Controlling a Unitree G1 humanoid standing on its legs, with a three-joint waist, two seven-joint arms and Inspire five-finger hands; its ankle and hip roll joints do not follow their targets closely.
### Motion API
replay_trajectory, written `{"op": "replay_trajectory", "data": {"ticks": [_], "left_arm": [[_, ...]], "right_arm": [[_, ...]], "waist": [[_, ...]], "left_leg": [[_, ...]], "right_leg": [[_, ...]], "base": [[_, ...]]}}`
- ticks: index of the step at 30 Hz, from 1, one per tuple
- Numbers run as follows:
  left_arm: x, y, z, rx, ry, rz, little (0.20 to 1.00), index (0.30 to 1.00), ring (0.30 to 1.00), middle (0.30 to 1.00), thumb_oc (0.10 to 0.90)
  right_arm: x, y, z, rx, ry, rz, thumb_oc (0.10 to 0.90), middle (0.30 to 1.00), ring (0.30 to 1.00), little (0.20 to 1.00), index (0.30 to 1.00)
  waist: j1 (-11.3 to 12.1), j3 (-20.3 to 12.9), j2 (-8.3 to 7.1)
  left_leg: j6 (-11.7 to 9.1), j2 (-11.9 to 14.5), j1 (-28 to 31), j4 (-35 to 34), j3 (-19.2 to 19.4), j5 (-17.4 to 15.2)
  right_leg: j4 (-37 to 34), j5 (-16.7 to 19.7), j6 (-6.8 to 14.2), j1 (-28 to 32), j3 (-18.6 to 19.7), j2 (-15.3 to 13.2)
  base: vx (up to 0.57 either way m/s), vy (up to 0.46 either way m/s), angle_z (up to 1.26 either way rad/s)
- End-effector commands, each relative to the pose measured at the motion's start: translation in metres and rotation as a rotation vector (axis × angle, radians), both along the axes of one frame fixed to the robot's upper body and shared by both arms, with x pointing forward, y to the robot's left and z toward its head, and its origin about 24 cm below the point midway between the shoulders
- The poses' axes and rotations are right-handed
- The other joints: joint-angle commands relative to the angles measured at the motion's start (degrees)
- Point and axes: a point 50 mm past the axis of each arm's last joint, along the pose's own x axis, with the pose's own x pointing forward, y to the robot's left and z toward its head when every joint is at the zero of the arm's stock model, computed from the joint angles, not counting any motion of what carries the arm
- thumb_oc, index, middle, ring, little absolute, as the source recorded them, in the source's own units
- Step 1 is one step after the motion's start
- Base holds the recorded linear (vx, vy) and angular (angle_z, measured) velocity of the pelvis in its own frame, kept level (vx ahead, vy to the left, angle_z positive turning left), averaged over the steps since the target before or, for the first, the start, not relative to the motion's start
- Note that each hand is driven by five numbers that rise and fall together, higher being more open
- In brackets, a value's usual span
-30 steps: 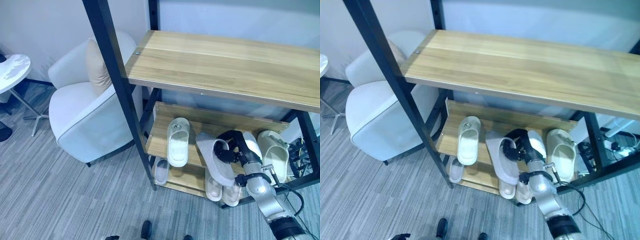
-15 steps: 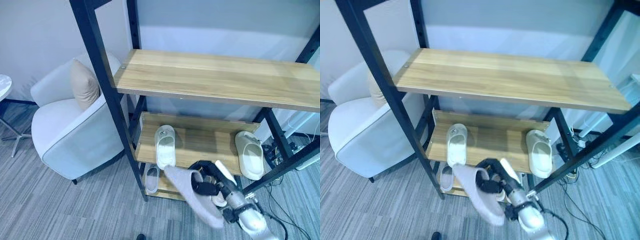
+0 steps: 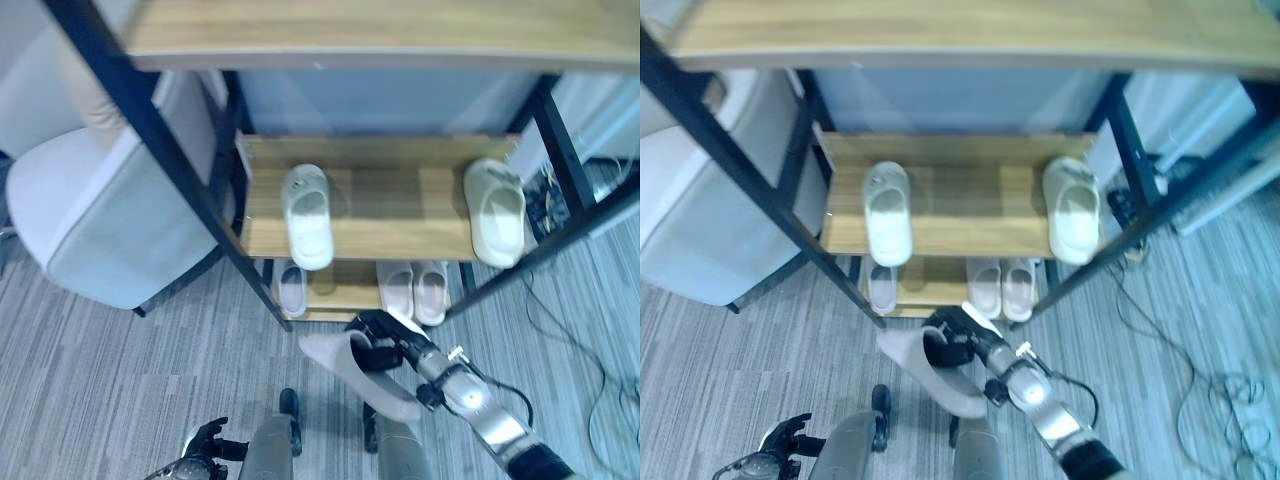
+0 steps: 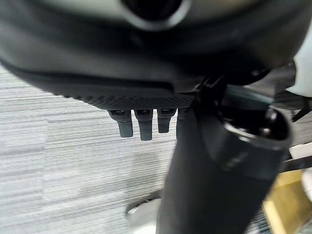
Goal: Arrange the slippers neatly on the shoe rack.
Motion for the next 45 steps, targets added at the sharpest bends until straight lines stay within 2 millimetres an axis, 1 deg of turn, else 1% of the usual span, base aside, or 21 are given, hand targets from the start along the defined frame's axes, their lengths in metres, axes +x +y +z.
{"op": "replay_trajectory", "data": {"ticks": [1, 2, 3, 4, 5, 8, 9, 10, 11, 13, 14, 15, 16, 18, 19, 22, 25, 27, 32, 36, 45], "left_arm": [[0.022, 0.005, 0.011, 0.019, -0.117, 0.056, 0.9, 0.9, 0.9, 0.9, 0.8], [0.031, 0.007, 0.016, 0.031, -0.151, 0.065, 0.9, 0.9, 0.9, 0.9, 0.8], [0.035, 0.004, 0.017, 0.016, -0.161, 0.075, 0.9, 0.9, 0.9, 0.9, 0.8], [0.04, 0.005, 0.02, 0.022, -0.184, 0.087, 0.9, 0.9, 0.9, 0.9, 0.8], [0.055, 0.0, 0.028, -0.02, -0.268, 0.118, 0.9, 0.9, 0.9, 0.9, 0.8], [0.063, -0.001, 0.035, -0.085, -0.351, 0.236, 0.9, 0.9, 0.9, 0.9, 0.8], [0.069, 0.0, 0.041, -0.101, -0.406, 0.269, 0.9, 0.9, 0.9, 0.9, 0.8], [0.071, 0.001, 0.044, -0.101, -0.428, 0.278, 0.9, 0.9, 0.9, 0.9, 0.8], [0.072, 0.001, 0.045, -0.101, -0.429, 0.278, 0.9, 0.9, 0.9, 0.9, 0.8], [0.075, 0.004, 0.05, -0.072, -0.456, 0.266, 0.9, 0.9, 0.9, 0.9, 0.8], [0.077, 0.006, 0.054, -0.049, -0.481, 0.257, 0.9, 0.9, 0.9, 0.9, 0.8], [0.078, 0.009, 0.058, -0.05, -0.507, 0.266, 0.9, 0.9, 0.9, 0.9, 0.8], [0.078, 0.008, 0.058, -0.052, -0.509, 0.267, 0.9, 0.9, 0.9, 0.9, 0.8], [0.078, 0.016, 0.062, -0.022, -0.534, 0.297, 0.9, 0.9, 0.9, 0.9, 0.8], [0.078, 0.016, 0.063, -0.023, -0.535, 0.298, 0.9, 0.9, 0.9, 0.9, 0.8], [0.084, 0.021, 0.073, -0.006, -0.592, 0.31, 0.9, 0.9, 0.9, 0.9, 0.8], [0.085, 0.023, 0.074, 0.006, -0.594, 0.295, 0.9, 0.9, 0.9, 0.9, 0.8], [0.088, 0.026, 0.078, 0.011, -0.617, 0.314, 0.9, 0.9, 0.9, 0.9, 0.8], [0.087, 0.032, 0.079, 0.015, -0.625, 0.359, 0.9, 0.9, 0.9, 0.9, 0.8], [0.081, 0.043, 0.08, 0.014, -0.636, 0.415, 0.9, 0.9, 0.9, 0.9, 0.8], [0.079, 0.04, 0.079, 0.006, -0.635, 0.394, 0.9, 0.9, 0.9, 0.9, 0.8]], "right_arm": [[0.012, 0.035, 0.062, 0.132, -0.312, 0.098, 0.4, 0.3, 0.3, 0.3, 0.3], [0.015, 0.035, 0.073, 0.12, -0.371, 0.086, 0.4, 0.3, 0.3, 0.3, 0.3], [0.018, 0.038, 0.076, 0.119, -0.391, 0.08, 0.4, 0.3, 0.3, 0.3, 0.3], [0.023, 0.039, 0.086, 0.145, -0.434, 0.071, 0.4, 0.3, 0.3, 0.3, 0.3], [0.034, 0.042, 0.126, 0.208, -0.596, 0.021, 0.4, 0.3, 0.3, 0.3, 0.3], [0.046, 0.043, 0.16, 0.241, -0.731, -0.036, 0.4, 0.3, 0.3, 0.3, 0.3], [0.053, 0.038, 0.183, 0.199, -0.827, -0.075, 0.4, 0.3, 0.3, 0.3, 0.3], [0.055, 0.034, 0.196, 0.189, -0.874, -0.095, 0.4, 0.3, 0.3, 0.3, 0.3], [0.056, 0.035, 0.197, 0.189, -0.876, -0.095, 0.4, 0.3, 0.3, 0.3, 0.3], [0.062, 0.026, 0.226, 0.173, -0.973, -0.145, 0.4, 0.3, 0.3, 0.3, 0.3], [0.062, 0.024, 0.244, 0.19, -1.027, -0.16, 0.4, 0.3, 0.3, 0.3, 0.3], [0.058, 0.021, 0.278, 0.211, -1.143, -0.177, 0.4, 0.3, 0.3, 0.3, 0.3], [0.058, 0.022, 0.279, 0.211, -1.145, -0.176, 0.4, 0.3, 0.3, 0.3, 0.3], [0.058, 0.015, 0.316, 0.225, -1.258, -0.255, 0.4, 0.3, 0.3, 0.3, 0.3], [0.058, 0.015, 0.317, 0.225, -1.259, -0.254, 0.4, 0.3, 0.3, 0.3, 0.3], [0.062, 0.005, 0.337, 0.278, -1.293, -0.344, 0.4, 0.3, 0.3, 0.3, 0.3], [0.066, 0.005, 0.345, 0.263, -1.299, -0.377, 0.4, 0.3, 0.3, 0.3, 0.3], [0.073, 0.0, 0.344, 0.253, -1.272, -0.413, 0.4, 0.3, 0.3, 0.3, 0.3], [0.086, 0.005, 0.345, 0.246, -1.203, -0.42, 0.4, 0.3, 0.3, 0.3, 0.3], [0.106, -0.004, 0.341, 0.142, -1.116, -0.486, 0.4, 0.3, 0.3, 0.3, 0.3], [0.115, 0.005, 0.337, 0.124, -1.072, -0.494, 0.4, 0.3, 0.3, 0.3, 0.3]], "waist": [[1.0, 1.0, -1.14], [1.0, 1.6, -0.9], [0.8, 1.3, -0.71], [0.6, 1.2, -0.42], [0.8, 0.6, 0.4], [1.9, 0.3, 0.92], [2.6, 0.6, 1.37], [2.9, 0.7, 1.59], [2.9, 0.5, 1.61], [3.4, 0.9, 1.95], [3.6, 1.5, 2.12], [3.8, 2.6, 2.3], [3.7, 2.5, 2.32], [3.8, 4.8, 2.51], [3.8, 4.8, 2.5], [3.7, 7.5, 2.44], [3.4, 9.1, 2.71], [3.5, 9.8, 2.95], [3.8, 10.3, 2.99], [5.1, 9.3, 3.03], [6.7, 8.7, 2.98]], "left_leg": [[1.8, 0.6, -4.1, 15.9, -1.2, -11.0], [2.1, 0.7, -8.0, 19.9, -2.1, -12.5], [2.4, 0.5, -11.2, 23.1, -3.1, -13.4], [2.8, 0.5, -14.6, 26.2, -3.9, -14.4], [3.6, 0.1, -24.0, 37.5, -6.1, -20.1], [4.0, 0.3, -33.5, 48.4, -7.7, -23.0], [4.3, 0.2, -39.4, 56.6, -8.8, -25.1], [4.4, 0.2, -42.2, 60.0, -9.3, -26.1], [4.4, 0.2, -42.7, 60.4, -9.3, -26.3], [4.4, -0.1, -47.8, 68.0, -9.7, -28.4], [4.3, -0.4, -50.5, 71.8, -10.2, -29.4], [4.1, -0.7, -53.6, 77.3, -11.4, -31.0], [4.1, -0.7, -54.0, 77.7, -11.4, -31.2], [3.6, -1.0, -57.3, 85.3, -12.5, -33.5], [3.6, -1.0, -57.4, 85.6, -12.5, -33.7], [3.4, -1.6, -60.7, 93.3, -13.4, -36.0], [3.3, -1.9, -60.8, 96.1, -13.8, -37.1], [3.2, -2.0, -60.8, 97.6, -13.8, -37.5], [2.9, -2.0, -60.8, 99.6, -14.1, -38.2], [2.7, -2.4, -61.4, 100.2, -14.9, -38.0], [2.3, -2.0, -61.9, 100.8, -15.4, -38.0]], "right_leg": [[5.4, -4.8, 1.4, -2.8, -0.9, -1.3], [9.1, -6.8, 1.0, -6.3, -1.1, -1.5], [11.7, -8.0, 0.4, -8.8, -1.1, -1.7], [15.5, -9.6, -0.4, -12.4, -0.9, -1.8], [27.7, -16.0, -2.3, -22.1, 0.6, -2.0], [39.2, -19.4, -4.0, -31.5, 1.9, -1.9], [47.4, -21.5, -4.9, -37.4, 2.5, -1.8], [51.0, -22.5, -5.2, -40.2, 2.7, -1.7], [51.4, -22.7, -5.2, -40.6, 2.8, -1.7], [59.4, -24.4, -5.6, -46.2, 3.3, -1.4], [63.7, -25.4, -6.0, -49.1, 3.4, -1.4], [69.4, -26.7, -6.1, -52.4, 4.5, -1.6], [69.8, -27.0, -6.1, -52.8, 4.6, -1.6], [78.3, -28.6, -6.2, -56.6, 7.0, -1.6], [78.6, -28.7, -6.1, -56.8, 7.1, -1.5], [86.9, -30.2, -6.5, -60.0, 9.6, -1.1], [89.4, -31.3, -6.5, -60.1, 10.3, -1.0], [90.8, -31.5, -6.5, -60.1, 10.7, -1.2], [92.2, -31.6, -6.3, -60.1, 11.0, -1.7], [92.4, -31.4, -6.0, -60.1, 10.5, -2.4], [92.9, -31.8, -5.5, -60.1, 8.9, -4.0]], "base": [[-0.05, -0.039, 0.27], [-0.08, -0.061, 0.5], [-0.12, -0.075, 0.64], [-0.09, -0.111, 0.65], [-0.1, -0.112, 0.43], [-0.06, -0.105, 0.23], [-0.01, -0.116, 0.11], [0.03, -0.084, 0.03], [0.04, -0.057, 0.05], [0.07, -0.044, 0.06], [0.12, -0.037, -0.06], [0.09, -0.024, -0.07], [0.09, -0.018, -0.08], [0.09, -0.008, 0.0], [0.1, -0.02, 0.01], [0.09, -0.018, 0.02], [0.01, -0.001, 0.0], [0.02, -0.001, 0.01], [0.0, 0.0, 0.0], [0.0, 0.0, 0.0], [0.0, 0.01, 0.02]]}}
